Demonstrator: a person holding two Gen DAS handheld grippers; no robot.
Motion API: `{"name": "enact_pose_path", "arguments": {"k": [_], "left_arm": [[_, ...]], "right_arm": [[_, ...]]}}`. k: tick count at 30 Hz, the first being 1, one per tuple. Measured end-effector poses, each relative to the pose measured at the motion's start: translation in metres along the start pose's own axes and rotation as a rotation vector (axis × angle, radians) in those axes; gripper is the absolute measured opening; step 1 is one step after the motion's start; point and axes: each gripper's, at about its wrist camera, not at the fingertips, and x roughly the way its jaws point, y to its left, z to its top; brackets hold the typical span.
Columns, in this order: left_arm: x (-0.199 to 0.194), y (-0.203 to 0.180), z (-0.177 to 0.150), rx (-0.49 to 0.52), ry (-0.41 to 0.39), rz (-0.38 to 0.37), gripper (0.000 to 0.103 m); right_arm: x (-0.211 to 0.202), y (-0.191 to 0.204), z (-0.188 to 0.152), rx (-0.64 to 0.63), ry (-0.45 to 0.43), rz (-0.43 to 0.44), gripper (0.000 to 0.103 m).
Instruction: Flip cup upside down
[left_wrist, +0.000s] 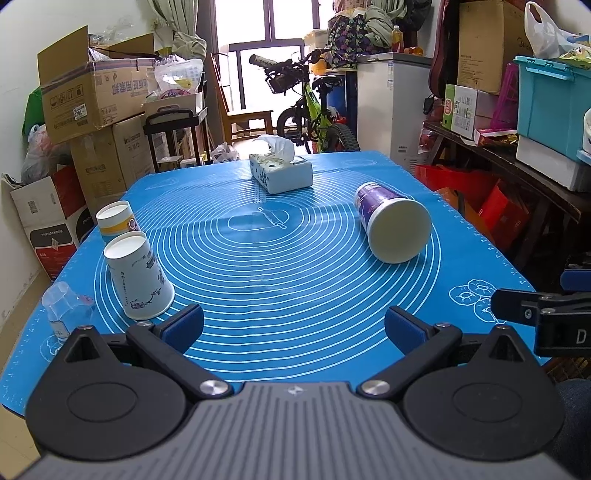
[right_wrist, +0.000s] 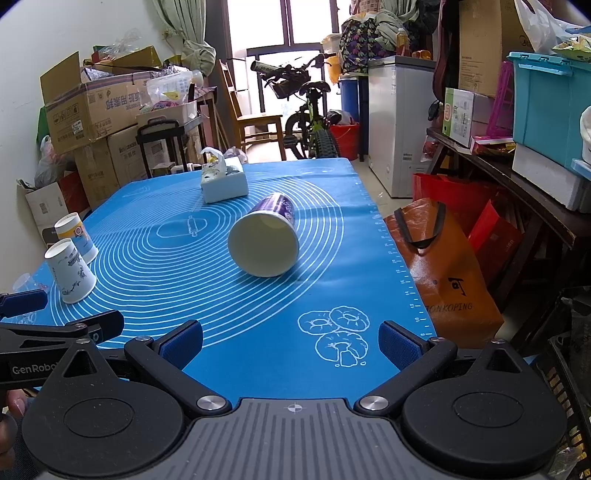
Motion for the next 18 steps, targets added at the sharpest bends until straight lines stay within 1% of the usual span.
{"name": "enact_pose_path", "arguments": {"k": [15,18], "left_arm": [[0.0006,-0.003,0.0014,-0.014,0.003,-0.002,0.103],[-0.0007,0.0019,0.0013,-0.017,0.006,-0.004,0.103]], "right_arm": [[-0.0004,-0.0023,0.0024,0.002,0.003,-0.006,0.1],[-0.0011,-0.0025,0.0033,0.0,0.002,-0.007,0.1]]}}
